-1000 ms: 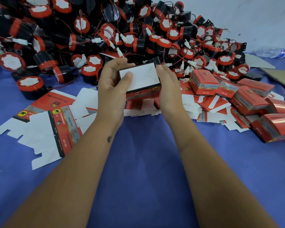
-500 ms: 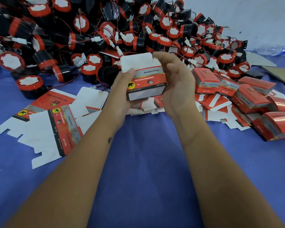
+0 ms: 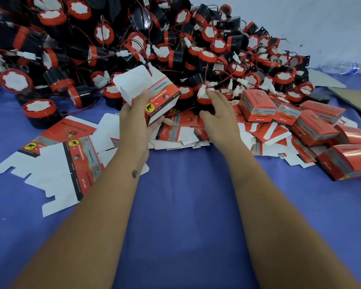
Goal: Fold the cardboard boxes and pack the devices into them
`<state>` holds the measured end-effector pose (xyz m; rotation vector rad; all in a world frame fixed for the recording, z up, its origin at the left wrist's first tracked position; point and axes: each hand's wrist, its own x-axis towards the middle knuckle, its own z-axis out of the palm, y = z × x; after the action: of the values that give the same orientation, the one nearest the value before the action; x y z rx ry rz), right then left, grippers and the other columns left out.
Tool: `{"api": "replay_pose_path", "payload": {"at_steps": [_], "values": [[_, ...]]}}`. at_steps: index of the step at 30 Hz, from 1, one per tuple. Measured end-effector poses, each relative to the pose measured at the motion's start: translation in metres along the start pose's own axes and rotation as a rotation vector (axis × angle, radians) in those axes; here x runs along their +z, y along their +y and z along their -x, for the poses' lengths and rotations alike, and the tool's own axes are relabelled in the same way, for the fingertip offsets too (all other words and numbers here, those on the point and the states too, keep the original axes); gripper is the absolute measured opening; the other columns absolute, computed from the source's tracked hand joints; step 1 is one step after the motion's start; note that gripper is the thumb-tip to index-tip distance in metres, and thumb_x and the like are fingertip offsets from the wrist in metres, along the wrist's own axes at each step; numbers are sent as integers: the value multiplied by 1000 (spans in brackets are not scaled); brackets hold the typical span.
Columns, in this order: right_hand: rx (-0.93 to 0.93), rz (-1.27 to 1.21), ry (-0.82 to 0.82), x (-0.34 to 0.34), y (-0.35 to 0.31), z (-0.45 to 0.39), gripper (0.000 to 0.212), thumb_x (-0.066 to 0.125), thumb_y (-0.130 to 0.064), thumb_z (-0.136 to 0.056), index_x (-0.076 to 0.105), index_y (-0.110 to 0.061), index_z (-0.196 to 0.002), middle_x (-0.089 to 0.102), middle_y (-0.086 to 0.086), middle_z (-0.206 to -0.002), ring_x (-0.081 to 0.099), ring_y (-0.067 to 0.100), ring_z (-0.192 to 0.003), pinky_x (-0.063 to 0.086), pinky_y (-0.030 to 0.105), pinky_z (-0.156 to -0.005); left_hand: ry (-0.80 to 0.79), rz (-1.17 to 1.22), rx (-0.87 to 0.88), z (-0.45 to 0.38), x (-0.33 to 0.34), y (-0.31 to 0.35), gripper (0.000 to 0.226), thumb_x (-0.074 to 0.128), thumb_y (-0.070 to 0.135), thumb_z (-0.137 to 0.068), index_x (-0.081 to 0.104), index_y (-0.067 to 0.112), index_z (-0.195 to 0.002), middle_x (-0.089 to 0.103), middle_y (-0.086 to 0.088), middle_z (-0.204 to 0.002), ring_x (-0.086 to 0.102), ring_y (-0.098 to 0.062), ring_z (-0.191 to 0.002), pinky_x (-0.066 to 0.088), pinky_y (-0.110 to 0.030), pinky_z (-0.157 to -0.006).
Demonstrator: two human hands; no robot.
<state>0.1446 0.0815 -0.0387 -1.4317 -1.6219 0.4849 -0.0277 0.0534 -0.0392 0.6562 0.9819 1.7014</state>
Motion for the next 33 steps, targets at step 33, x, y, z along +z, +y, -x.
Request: {"api": "replay_pose_path", "payload": {"at_steps": [33], "values": [[179, -777, 439, -12, -25, 12, 37, 68, -36, -89, 46, -36, -120, 61, 6, -124, 60, 17, -114, 53, 36, -95, 6, -504, 347, 10, 0, -9, 63, 75, 39, -85, 34, 27, -131, 57, 16, -127, 56, 3, -114, 49, -12, -87]]}}
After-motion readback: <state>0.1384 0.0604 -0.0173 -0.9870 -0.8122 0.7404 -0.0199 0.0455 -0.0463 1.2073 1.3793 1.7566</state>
